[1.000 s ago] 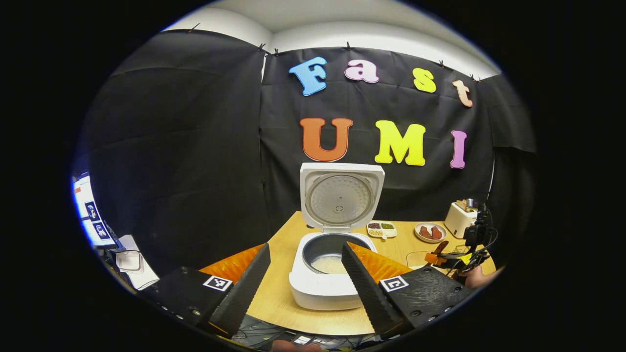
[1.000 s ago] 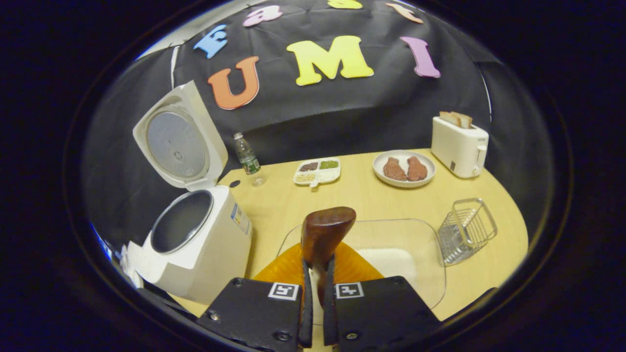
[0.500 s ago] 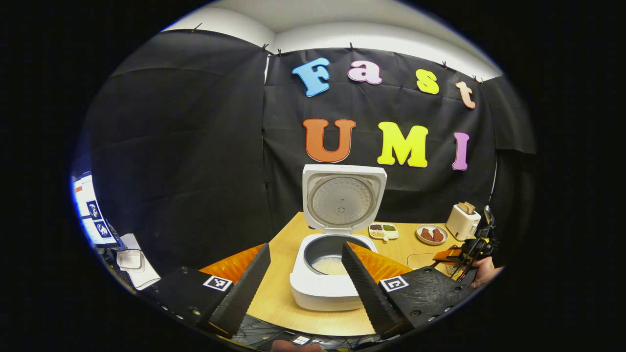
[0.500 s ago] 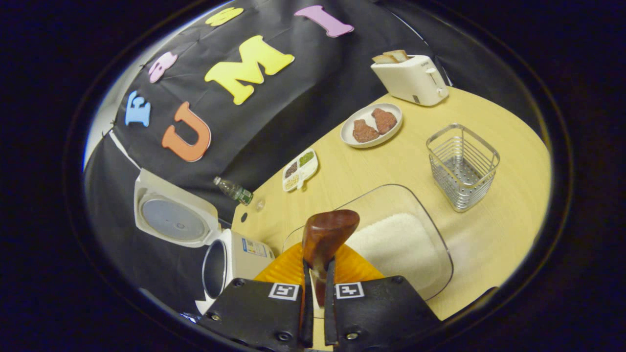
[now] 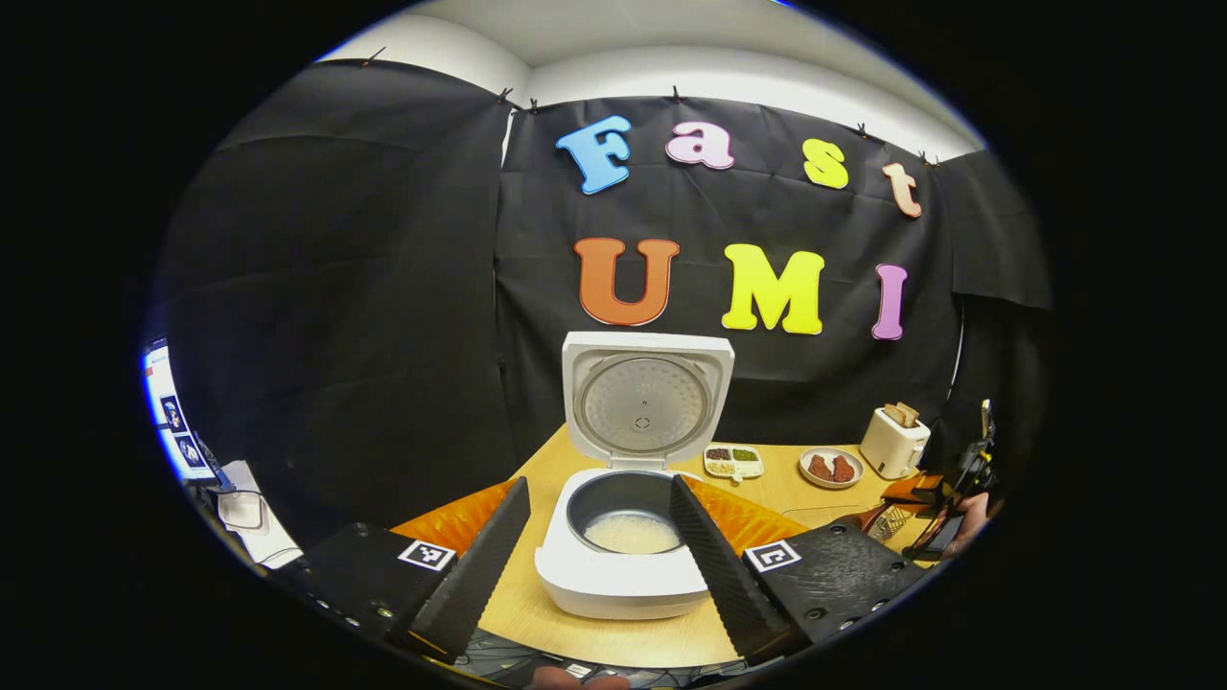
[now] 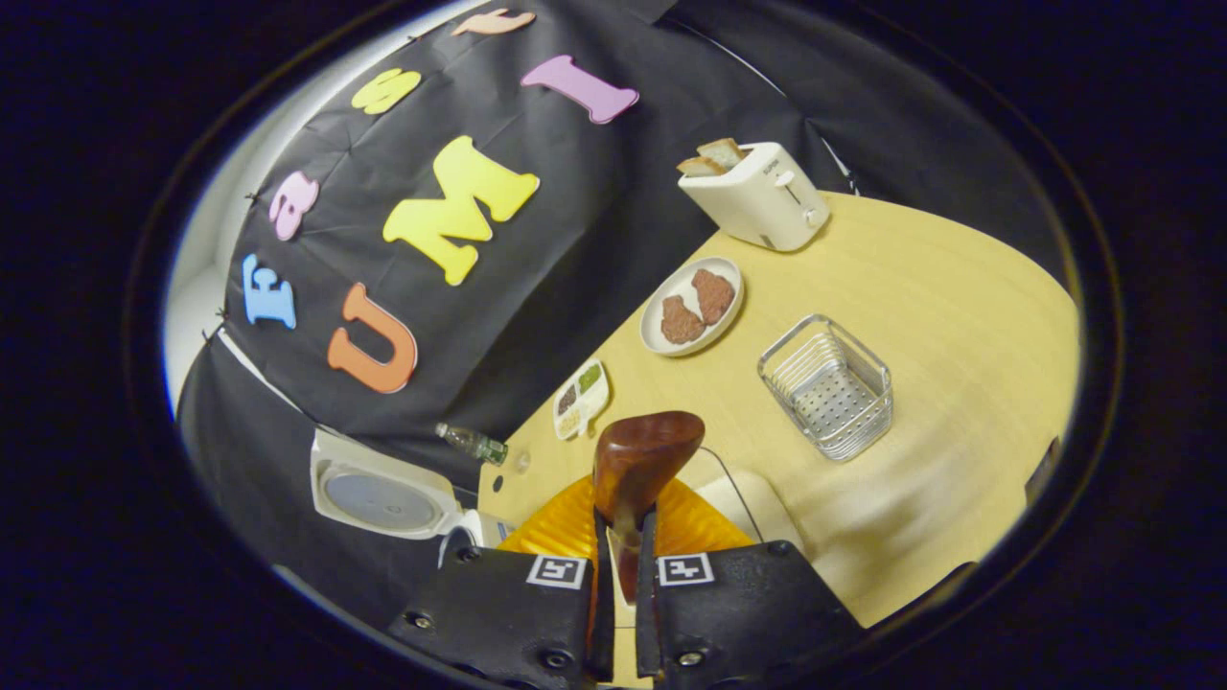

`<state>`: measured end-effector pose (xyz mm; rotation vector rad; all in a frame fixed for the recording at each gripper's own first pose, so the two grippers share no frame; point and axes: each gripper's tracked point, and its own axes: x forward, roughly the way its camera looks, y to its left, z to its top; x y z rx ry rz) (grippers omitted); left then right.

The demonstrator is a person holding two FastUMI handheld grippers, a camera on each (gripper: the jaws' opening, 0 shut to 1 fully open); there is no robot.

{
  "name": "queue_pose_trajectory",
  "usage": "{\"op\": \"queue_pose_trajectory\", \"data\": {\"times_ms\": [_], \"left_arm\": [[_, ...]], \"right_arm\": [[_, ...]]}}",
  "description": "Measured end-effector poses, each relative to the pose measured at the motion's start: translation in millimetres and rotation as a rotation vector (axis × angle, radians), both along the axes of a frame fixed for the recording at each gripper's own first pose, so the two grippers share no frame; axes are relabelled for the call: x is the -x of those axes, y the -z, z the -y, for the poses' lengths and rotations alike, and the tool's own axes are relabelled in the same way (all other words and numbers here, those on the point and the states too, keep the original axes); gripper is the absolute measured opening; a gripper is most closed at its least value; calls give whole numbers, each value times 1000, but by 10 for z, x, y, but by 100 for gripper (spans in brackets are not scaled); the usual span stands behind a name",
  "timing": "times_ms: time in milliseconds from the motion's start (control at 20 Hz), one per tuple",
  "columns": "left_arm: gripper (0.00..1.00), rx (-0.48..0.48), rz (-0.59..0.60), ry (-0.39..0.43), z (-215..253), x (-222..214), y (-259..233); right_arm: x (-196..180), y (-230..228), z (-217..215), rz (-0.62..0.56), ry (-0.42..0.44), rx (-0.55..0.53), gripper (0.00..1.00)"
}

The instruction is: Close the left gripper, press the button to open the rice cooker; take a wooden spoon from the chopstick holder with the right hand, scoop a spoonful of rice and pour it into the rice cooker, then put the wooden spoon back into the chopstick holder.

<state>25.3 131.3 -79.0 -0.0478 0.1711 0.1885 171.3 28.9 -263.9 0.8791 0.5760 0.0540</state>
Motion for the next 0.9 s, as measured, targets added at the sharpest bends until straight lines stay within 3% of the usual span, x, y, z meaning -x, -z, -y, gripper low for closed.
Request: {"op": "queue_pose_trajectory", "data": {"times_ms": [100,200,450,650,900], "left_arm": [[95,-3,6,0,13,-22,-1],[95,-1,9,-5,0,-30,15],[95,-9,20,-11,-80,6,28],[95,-16,36,-14,-192,97,7],[95,-10,48,-40,-445,278,7]], "right_arm": [[9,-149,114,17,26,-46,19],[9,-302,194,38,50,-80,14],[2,-683,70,86,38,-142,14],[-6,-1053,-497,124,-53,-181,13],[-179,-1245,-1499,153,-199,-167,14]]}}
